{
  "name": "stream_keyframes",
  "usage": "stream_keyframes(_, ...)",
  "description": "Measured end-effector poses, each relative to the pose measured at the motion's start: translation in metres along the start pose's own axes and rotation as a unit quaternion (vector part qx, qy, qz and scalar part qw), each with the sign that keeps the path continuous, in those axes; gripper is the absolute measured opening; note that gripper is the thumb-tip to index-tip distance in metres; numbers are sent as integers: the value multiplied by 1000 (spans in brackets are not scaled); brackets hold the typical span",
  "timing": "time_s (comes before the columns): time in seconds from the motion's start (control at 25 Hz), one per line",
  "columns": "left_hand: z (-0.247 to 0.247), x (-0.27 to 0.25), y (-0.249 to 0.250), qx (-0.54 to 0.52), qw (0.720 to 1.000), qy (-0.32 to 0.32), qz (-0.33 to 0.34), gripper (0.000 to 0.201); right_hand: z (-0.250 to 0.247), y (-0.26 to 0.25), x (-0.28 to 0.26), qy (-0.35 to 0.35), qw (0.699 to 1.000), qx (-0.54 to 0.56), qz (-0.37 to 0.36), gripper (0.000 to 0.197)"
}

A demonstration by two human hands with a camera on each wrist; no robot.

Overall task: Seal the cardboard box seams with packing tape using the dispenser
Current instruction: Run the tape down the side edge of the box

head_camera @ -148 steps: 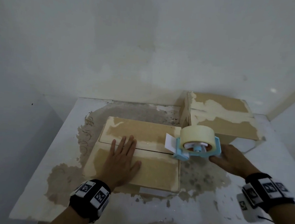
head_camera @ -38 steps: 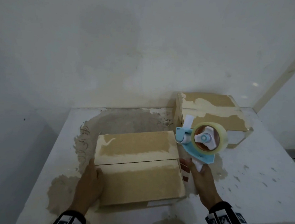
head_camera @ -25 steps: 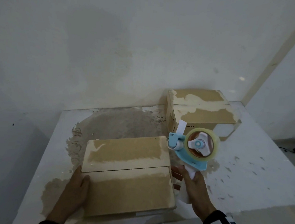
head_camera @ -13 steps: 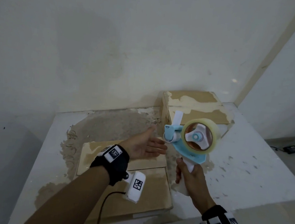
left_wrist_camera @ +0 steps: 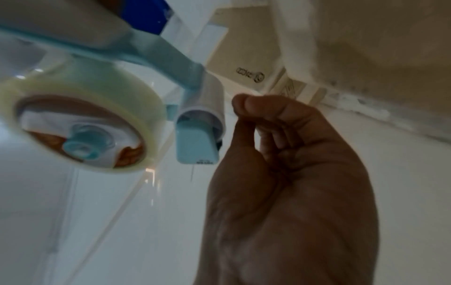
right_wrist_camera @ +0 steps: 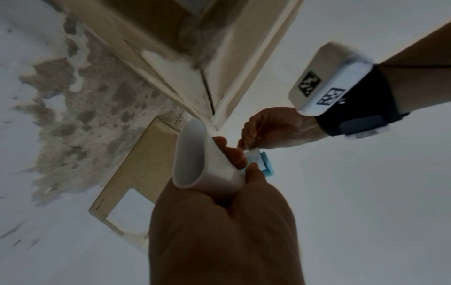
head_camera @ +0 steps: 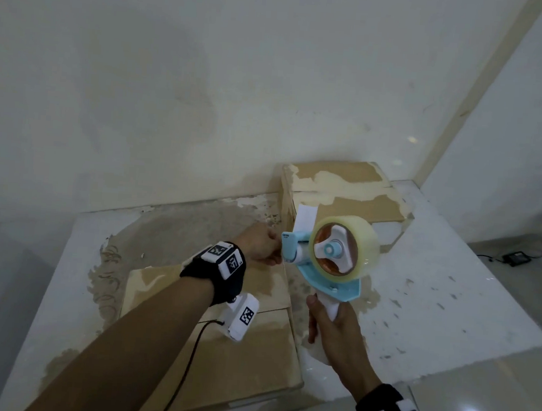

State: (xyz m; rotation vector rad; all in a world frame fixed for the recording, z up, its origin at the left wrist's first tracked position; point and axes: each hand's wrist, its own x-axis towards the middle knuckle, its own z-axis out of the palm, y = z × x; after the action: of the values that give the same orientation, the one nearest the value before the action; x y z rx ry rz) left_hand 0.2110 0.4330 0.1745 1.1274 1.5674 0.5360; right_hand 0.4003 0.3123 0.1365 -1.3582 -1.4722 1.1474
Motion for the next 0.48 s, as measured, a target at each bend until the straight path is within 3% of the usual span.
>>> stream_keyframes(0.12, -7, 15, 5, 75, 997, 22, 23, 22, -3, -1, -11, -7, 999, 21, 43, 44)
stream_keyframes(0.2, -9, 20, 6, 98, 995, -1, 26, 21, -4, -1, -21, 1, 993, 55, 103, 43)
stream_keyframes(0.36, 6, 26, 6, 154, 987, -29, 22, 23, 13, 5, -30, 56, 952, 189, 235, 28)
stream_keyframes(0.48, 9, 33, 10, 197, 980, -16, 23, 31, 22, 7, -22, 53, 943, 208, 256, 21)
